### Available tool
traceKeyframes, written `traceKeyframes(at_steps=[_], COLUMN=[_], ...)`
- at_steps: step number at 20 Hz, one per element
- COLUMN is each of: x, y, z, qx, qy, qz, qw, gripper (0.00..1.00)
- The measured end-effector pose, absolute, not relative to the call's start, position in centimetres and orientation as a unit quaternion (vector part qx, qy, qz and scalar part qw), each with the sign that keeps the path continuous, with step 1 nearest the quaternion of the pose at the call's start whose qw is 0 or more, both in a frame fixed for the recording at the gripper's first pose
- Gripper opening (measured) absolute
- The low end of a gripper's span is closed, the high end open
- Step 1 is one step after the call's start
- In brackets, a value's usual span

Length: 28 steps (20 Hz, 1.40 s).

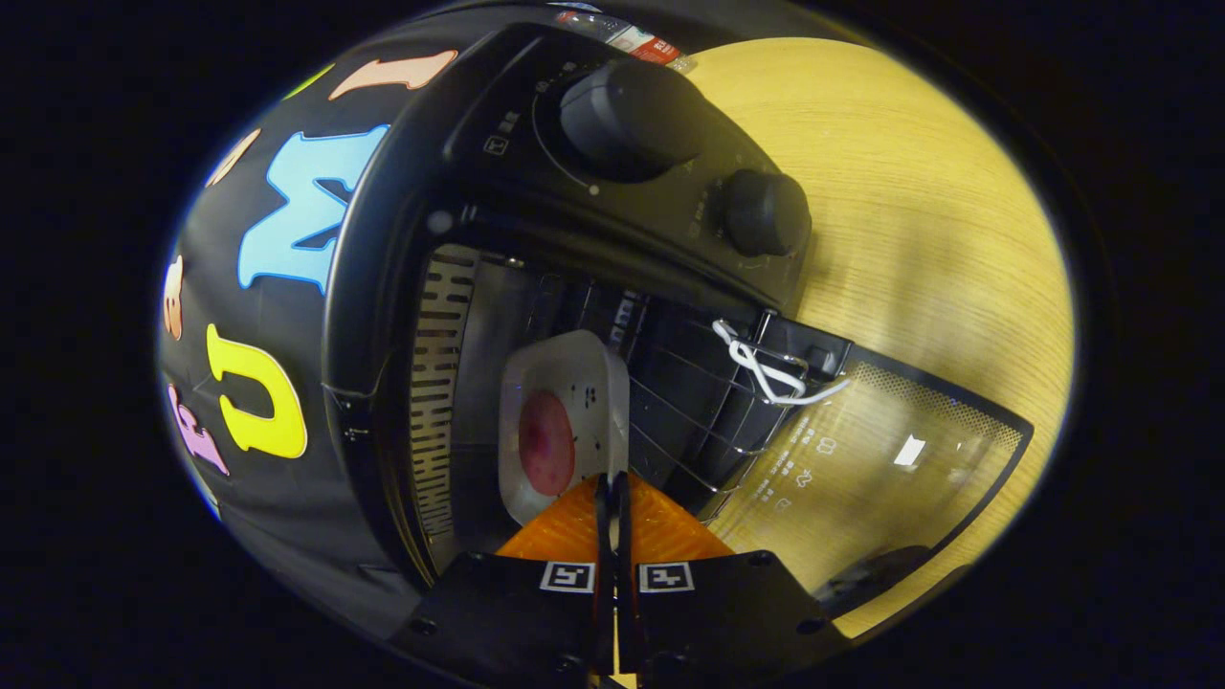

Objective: Open the toaster oven, put the food inside, and close the toaster oven door.

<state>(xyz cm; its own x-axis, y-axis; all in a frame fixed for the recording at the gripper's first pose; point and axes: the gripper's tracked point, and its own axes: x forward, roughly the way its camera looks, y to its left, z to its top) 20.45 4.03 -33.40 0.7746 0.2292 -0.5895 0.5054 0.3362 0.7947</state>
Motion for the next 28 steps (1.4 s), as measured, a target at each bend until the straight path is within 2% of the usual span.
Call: traceKeyframes(at_steps=[6, 12, 13, 14, 18, 25, 28], x=[20.3, 17.6, 16.7, 15.6, 12.3, 6.8, 4.7], y=[4.7, 6.9, 7.2, 7.5, 8.6, 9.9, 8.7], z=[-32.4, -30.9, -30.9, -31.3, -30.4, -31.0, -32.3], qx=[0.578, 0.592, 0.594, 0.592, 0.575, 0.436, 0.318], qy=[0.308, 0.316, 0.325, 0.341, 0.361, 0.423, 0.441], qz=[-0.077, -0.047, -0.044, -0.046, -0.025, 0.034, 0.056], qw=[0.752, 0.74, 0.735, 0.729, 0.734, 0.794, 0.838], gripper=[0.11, 0.77, 0.95, 1.0, 0.98, 0.98, 0.98])
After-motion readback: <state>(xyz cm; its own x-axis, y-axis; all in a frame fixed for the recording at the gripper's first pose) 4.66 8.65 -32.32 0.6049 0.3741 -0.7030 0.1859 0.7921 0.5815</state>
